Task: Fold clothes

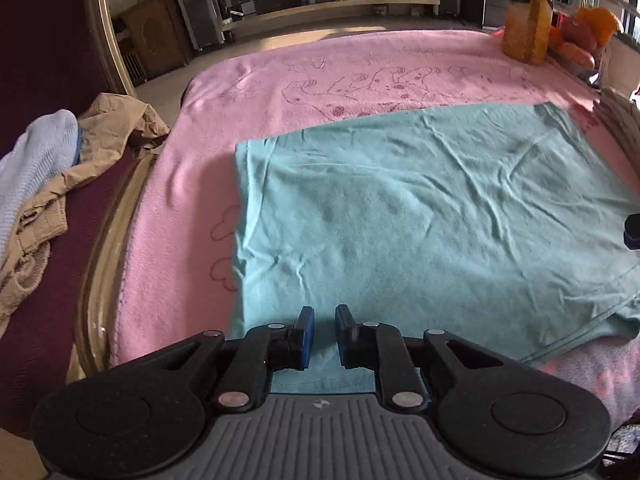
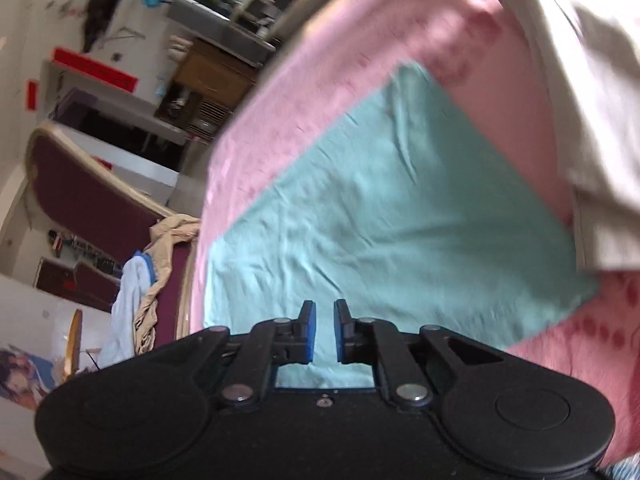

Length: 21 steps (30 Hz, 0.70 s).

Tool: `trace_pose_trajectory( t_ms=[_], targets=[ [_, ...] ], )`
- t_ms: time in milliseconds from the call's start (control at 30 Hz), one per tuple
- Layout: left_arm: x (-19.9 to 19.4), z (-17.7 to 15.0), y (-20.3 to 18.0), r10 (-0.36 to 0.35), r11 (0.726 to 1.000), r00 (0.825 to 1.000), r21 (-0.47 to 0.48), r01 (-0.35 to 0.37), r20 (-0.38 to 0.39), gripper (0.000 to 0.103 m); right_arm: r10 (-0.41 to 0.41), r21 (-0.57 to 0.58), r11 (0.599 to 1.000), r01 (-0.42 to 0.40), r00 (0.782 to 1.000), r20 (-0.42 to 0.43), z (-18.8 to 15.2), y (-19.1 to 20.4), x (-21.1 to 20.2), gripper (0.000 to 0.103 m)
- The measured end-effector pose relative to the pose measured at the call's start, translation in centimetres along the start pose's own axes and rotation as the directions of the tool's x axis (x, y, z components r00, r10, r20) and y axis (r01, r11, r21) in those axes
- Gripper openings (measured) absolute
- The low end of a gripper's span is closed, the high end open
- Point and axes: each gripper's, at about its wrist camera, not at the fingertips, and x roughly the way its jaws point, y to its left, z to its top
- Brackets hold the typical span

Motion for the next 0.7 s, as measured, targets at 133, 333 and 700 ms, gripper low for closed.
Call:
trace_pose_trajectory(
  t_ms=[133,333,700],
  targets=[
    [-0.2,-0.2,0.7,0.078,0.997,0.996,-0.01,-0.079,-0.041,0.023,-0.086,0.048,0.995,0.086,0.996,-0.011,-0.1,-1.8,0.2,0.011],
    [-1.9,-0.9,1.0,0.07,0.996,0.997,-0.06,-0.07,-0.014,0.018,-0.225,0.034,0.974,0.222,0.967,0.123,-1.6,-2.1,-4.6,0.021],
    [-1.8,-0.7,-3.0,-0.091,0.996,0.996,0.005,0.09,0.012,0.024,-0.175,0.221,0.965,0.144,0.976,0.128,-3.4,-4.9,-5.2,0.027]
  ],
)
